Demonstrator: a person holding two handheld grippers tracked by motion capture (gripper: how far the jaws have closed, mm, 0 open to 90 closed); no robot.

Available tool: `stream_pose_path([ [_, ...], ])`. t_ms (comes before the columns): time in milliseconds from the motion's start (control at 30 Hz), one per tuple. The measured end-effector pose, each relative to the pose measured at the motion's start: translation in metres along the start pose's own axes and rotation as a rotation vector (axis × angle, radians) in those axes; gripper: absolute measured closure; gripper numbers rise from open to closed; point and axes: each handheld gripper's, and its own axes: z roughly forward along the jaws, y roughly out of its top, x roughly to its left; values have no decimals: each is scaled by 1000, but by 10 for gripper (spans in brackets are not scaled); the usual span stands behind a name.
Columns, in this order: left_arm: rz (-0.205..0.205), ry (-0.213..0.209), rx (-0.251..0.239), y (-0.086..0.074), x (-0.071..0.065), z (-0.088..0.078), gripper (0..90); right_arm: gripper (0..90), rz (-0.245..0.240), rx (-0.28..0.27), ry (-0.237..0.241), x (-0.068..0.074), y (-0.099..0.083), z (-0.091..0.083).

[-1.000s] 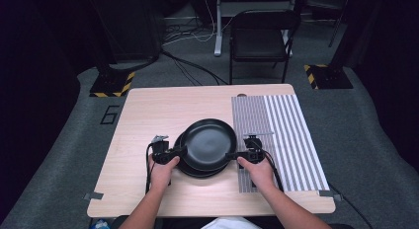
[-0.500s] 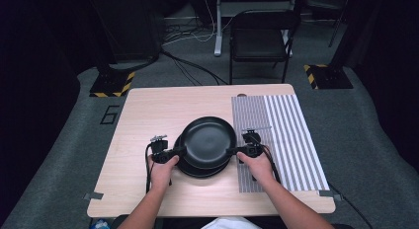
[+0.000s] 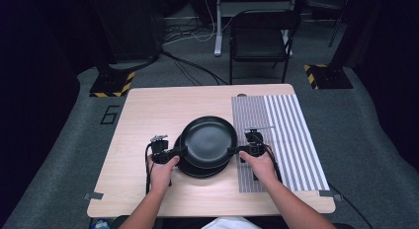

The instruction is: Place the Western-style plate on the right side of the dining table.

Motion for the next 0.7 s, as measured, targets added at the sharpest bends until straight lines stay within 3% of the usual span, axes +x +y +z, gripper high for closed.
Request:
stream_pose_path([
  [167, 29, -1, -7, 2, -4, -3, 685, 658, -18, -5, 16, 1, -2, -5],
  [367, 37, -4, -9, 3, -7, -5, 685, 658, -27, -26, 33, 2, -6, -10],
  [533, 76, 2, -15, 4, -12, -10, 685, 657, -32, -27, 40, 2, -7, -12],
  [700, 74, -7, -19, 5, -12, -12, 685, 658, -37, -30, 47, 3, -7, -15],
])
